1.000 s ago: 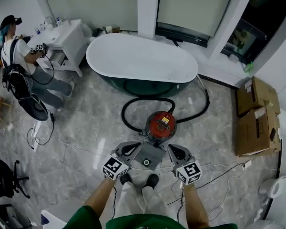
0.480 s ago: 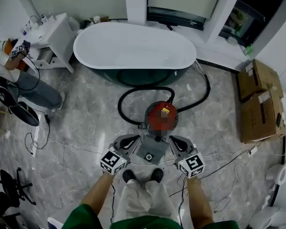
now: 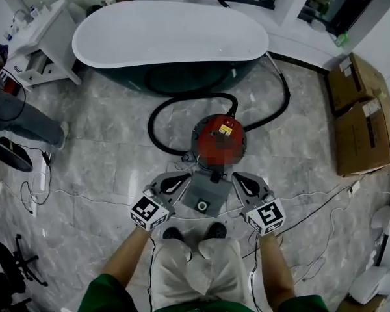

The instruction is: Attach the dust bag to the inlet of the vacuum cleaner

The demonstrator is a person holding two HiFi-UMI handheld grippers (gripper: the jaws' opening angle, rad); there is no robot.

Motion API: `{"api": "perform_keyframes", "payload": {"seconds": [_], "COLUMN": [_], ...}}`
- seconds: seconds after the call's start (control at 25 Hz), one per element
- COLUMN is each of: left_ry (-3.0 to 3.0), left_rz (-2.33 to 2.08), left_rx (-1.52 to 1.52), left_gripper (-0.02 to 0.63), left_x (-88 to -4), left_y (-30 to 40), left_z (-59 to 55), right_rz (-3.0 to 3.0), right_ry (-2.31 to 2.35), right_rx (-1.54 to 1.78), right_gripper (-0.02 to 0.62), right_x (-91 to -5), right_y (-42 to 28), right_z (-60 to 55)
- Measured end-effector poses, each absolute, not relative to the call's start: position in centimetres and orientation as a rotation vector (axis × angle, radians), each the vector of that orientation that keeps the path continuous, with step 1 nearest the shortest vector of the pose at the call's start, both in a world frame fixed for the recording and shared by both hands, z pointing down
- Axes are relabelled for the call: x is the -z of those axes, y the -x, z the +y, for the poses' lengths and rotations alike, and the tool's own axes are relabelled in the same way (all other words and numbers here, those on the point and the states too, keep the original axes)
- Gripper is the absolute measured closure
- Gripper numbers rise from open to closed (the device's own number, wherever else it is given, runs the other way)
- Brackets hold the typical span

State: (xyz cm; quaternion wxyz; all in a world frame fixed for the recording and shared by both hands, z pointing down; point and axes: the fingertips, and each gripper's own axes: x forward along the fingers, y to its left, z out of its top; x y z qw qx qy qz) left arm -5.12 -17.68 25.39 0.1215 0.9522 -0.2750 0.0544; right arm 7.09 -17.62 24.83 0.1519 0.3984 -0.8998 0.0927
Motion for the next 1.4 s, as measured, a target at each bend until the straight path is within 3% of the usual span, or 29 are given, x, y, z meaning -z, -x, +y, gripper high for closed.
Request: {"api": "perform_keyframes", "payload": {"seconds": [0.4,0.72,1.4], "left_ry": [-2.826,-2.92,-3.065], "left_rz": [-0.69,-0.518,-0.373], "left_rx": [-0.113,0.046,0.095], "left_gripper": [0.603,0.603,0.603], "left_x": [-40.4,-47.3,-54.8], "left_y": [3.1,0.2,-2.8], "left_z": [-21.6,-23.8,-22.2], "right_rz": [-2.571,-2.634,-2.76], "right_ry": [-1.243,-1.314,-1.276], "right_rx": [-0.222,-0.159,-0.004], "right_gripper": [0.588,0.588,0.588], "right_x": [-39.1,-47.6,-53.4], "right_y": [-9.7,-11.5,-11.9], "right_z": [-20.7,-22.5,-20.9]}}
